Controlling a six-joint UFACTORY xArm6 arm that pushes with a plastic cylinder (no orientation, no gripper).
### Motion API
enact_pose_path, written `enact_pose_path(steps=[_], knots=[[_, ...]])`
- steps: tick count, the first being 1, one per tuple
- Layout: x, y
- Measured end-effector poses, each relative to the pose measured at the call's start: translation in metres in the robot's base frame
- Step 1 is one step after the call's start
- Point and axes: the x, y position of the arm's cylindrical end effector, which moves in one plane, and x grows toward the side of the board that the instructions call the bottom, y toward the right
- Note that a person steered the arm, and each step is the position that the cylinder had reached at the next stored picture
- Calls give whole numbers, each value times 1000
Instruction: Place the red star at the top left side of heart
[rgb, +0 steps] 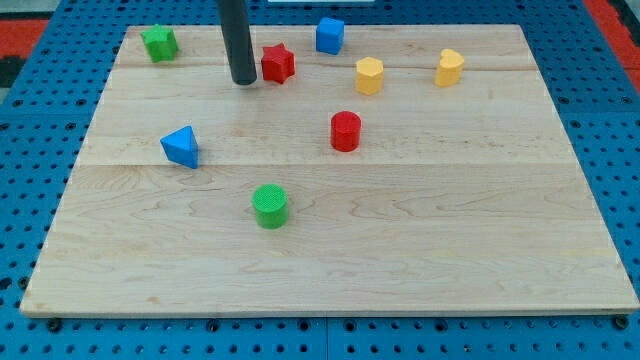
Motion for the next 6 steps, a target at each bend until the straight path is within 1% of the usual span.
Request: enact_pose_path(steps=[1, 3, 4, 5, 6], knots=[[-14, 14], [-28, 149], [-14, 170], [-8, 209], [-36, 230]])
